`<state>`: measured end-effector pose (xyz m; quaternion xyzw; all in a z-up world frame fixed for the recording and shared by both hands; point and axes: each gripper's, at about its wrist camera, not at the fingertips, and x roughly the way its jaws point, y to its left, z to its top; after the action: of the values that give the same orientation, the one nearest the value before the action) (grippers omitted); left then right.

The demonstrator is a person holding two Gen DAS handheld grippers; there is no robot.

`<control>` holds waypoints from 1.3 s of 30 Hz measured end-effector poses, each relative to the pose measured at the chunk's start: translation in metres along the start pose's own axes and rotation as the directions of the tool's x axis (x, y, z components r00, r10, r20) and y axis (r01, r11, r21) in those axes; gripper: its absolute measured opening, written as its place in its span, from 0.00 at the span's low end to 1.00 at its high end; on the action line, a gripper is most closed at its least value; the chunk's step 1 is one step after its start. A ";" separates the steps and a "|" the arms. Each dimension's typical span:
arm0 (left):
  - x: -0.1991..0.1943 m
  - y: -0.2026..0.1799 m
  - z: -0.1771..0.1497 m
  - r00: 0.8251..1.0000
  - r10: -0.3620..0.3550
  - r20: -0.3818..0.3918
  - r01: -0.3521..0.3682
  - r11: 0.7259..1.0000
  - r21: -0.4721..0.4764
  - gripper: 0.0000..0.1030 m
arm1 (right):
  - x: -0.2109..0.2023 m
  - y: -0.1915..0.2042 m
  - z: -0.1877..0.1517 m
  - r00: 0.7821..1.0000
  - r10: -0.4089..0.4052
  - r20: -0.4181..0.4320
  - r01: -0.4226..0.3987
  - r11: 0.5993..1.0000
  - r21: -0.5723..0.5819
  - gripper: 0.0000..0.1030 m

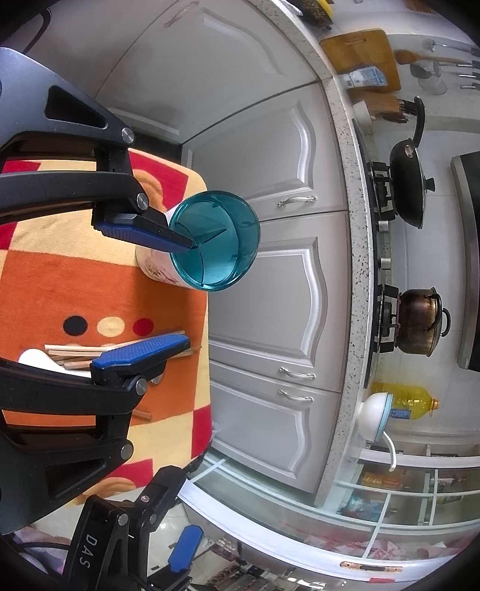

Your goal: Organize utensils

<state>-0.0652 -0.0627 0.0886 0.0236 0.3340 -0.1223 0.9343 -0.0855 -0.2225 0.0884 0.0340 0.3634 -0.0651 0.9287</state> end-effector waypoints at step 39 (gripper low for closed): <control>0.015 -0.001 -0.007 0.999 -0.001 -0.040 0.001 1.000 -0.002 0.44 | 0.015 0.000 -0.003 0.998 -0.012 -0.057 0.011 1.000 -0.019 0.97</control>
<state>-0.0581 -0.0662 0.0736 0.0248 0.3529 -0.1218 0.9274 -0.0764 -0.2241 0.0758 0.0252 0.3907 -0.0661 0.9178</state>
